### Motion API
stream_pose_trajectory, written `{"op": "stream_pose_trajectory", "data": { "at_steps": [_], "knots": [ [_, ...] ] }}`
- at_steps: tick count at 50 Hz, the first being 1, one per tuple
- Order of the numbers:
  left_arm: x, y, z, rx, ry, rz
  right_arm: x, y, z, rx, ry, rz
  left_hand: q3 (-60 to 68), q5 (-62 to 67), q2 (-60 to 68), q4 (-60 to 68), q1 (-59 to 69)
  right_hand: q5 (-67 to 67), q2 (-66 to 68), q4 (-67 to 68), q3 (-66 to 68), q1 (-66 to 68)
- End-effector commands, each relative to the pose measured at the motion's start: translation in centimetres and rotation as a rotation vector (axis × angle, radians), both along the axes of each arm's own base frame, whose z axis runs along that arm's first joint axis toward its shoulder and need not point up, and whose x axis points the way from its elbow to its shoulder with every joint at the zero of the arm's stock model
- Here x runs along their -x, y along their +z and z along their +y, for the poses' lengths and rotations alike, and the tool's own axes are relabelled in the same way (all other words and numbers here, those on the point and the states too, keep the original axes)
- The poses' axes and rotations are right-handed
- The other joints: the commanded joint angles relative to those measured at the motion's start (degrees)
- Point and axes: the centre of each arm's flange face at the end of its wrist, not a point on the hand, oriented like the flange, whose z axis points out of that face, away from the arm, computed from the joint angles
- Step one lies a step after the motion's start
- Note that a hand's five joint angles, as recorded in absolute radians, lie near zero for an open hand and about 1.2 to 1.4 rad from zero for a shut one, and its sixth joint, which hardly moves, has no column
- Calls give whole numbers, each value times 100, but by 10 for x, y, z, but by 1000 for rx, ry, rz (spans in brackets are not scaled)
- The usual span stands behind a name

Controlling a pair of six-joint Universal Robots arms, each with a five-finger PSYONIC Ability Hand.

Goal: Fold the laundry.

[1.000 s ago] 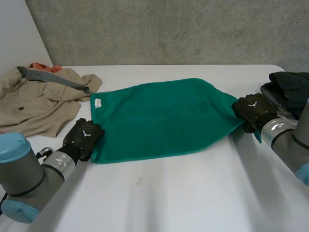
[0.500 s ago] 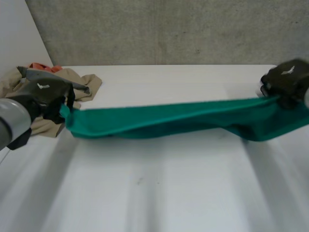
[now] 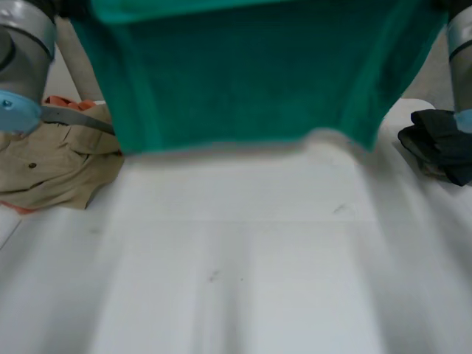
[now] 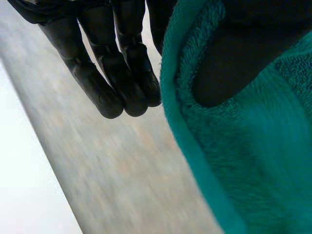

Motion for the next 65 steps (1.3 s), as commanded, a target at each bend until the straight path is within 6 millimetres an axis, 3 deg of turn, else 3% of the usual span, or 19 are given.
{"op": "stream_pose_trajectory", "data": {
  "at_steps": [1,10,11,14,15,19,21,24,29,37,41,46,50,54,61,65],
  "knots": [
    [-7,-12,7,-22,-54,46,0,-3,17,10,116,-3,1187,1345,1189,1128,1449,1159,1261,1137,1193,1562],
    [-16,-113,19,-338,-27,-15,-3,-82,28,-265,177,58,1187,1345,1189,1128,1449,1159,1261,1137,1193,1562],
    [-17,-132,24,-395,-25,-26,1,-102,29,-328,173,66,1187,1345,1189,1128,1449,1159,1261,1137,1193,1562],
    [-19,-160,32,-477,-22,-46,5,-131,33,-431,171,77,1187,1345,1189,1128,1449,1159,1261,1137,1193,1562],
    [-20,-177,38,-528,-26,-57,7,-151,37,-504,171,84,1187,1345,1189,1128,1449,1159,1261,1137,1193,1562],
    [-21,-215,55,-652,-47,-86,13,-189,49,-655,179,116,1187,1345,1189,1128,1449,1159,1261,1137,1193,1562],
    [-21,-224,62,-686,-56,-97,16,-200,52,-700,177,137,1187,1345,1189,1128,1449,1159,1261,1137,1193,1562],
    [-25,-232,76,-755,-63,-115,23,-209,60,-765,160,177,1187,1345,1189,1128,1449,1159,1261,1137,1193,1562],
    [-35,-223,111,-887,-71,-155,38,-206,82,-907,127,267,1187,1345,1189,1128,1449,1159,1261,1137,1193,1562],
    [-65,-213,183,-1194,-91,-306,82,-171,154,-1252,17,519,1187,1345,1189,1128,1449,1159,1261,1137,1193,1562],
    [-73,-212,195,-1238,-133,-366,90,-159,162,-1227,-23,587,1187,1345,1189,1128,1449,1159,1261,1137,1193,1562],
    [-67,-206,176,-1145,-158,-387,75,-162,130,-1024,-28,584,1187,1345,1189,1128,1449,1159,1261,1137,1193,1562],
    [-57,-201,130,-1020,-90,-267,45,-179,93,-861,1,533,1187,1345,1189,1128,1449,1159,1261,1137,1193,1562],
    [-43,-200,96,-951,-40,-182,28,-199,60,-766,2,481,1187,1345,1189,1128,1449,1159,1261,1137,1193,1562],
    [-14,-204,45,-858,1,-176,20,-225,17,-697,-93,417,1187,1345,1189,1128,1449,1159,1261,1137,1193,1562],
    [-9,-216,29,-895,47,-200,15,-236,5,-682,-101,416,1187,1345,1189,1128,1449,1159,1261,1137,1193,1562]
  ]
}}
